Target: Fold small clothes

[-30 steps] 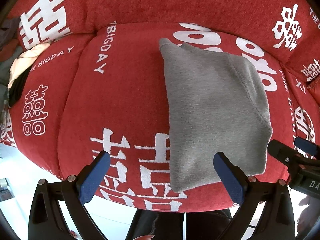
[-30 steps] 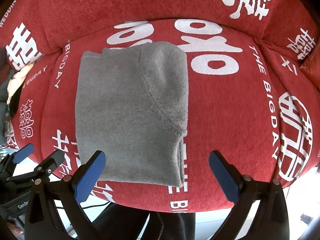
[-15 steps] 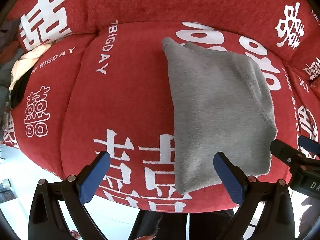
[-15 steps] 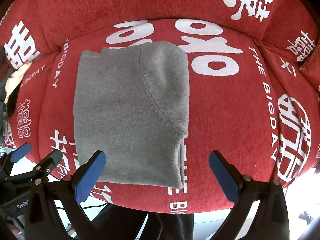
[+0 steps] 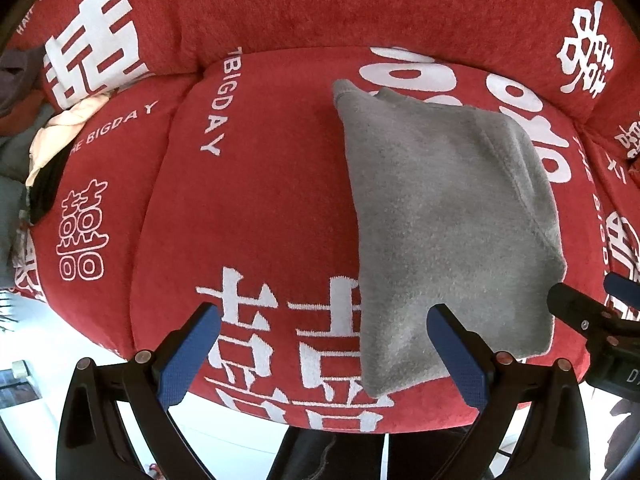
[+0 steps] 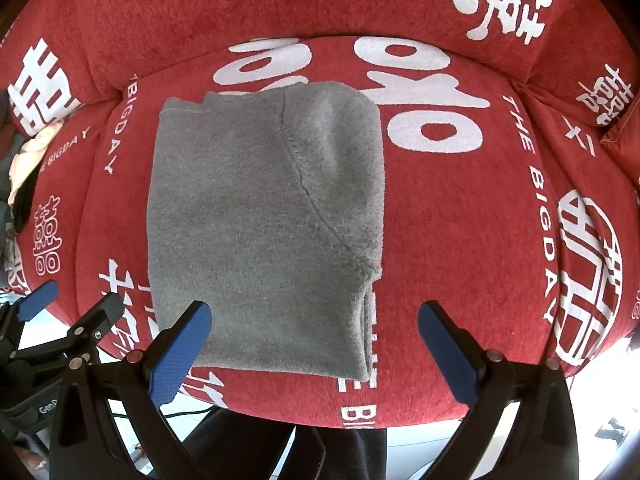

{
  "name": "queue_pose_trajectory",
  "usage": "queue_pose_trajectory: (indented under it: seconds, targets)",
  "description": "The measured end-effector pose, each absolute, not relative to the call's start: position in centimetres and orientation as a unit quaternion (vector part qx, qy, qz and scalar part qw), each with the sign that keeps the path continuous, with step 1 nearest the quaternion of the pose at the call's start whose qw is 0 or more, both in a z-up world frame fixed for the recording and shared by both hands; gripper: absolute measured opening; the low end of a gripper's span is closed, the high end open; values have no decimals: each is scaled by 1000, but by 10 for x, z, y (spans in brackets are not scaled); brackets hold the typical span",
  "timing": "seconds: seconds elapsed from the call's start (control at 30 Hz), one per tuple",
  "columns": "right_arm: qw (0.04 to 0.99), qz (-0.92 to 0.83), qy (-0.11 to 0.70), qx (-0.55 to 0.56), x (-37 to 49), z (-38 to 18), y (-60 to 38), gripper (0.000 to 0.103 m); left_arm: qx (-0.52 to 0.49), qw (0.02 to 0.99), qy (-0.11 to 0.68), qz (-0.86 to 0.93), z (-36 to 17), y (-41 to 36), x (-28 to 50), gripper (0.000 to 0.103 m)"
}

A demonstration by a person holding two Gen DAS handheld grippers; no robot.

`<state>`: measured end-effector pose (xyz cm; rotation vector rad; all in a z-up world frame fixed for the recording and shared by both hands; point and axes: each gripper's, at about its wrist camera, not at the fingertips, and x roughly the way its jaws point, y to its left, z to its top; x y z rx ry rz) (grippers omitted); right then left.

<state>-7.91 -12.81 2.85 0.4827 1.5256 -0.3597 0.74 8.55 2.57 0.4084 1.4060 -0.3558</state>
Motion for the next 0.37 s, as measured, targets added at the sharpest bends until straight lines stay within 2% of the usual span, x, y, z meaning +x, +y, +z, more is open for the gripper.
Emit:
queue_pose_trajectory:
  seconds: [0.37]
  targets:
    - [681,-160,682,214,-75,25,-128,103,181,731,636,-171,26,83,8,103]
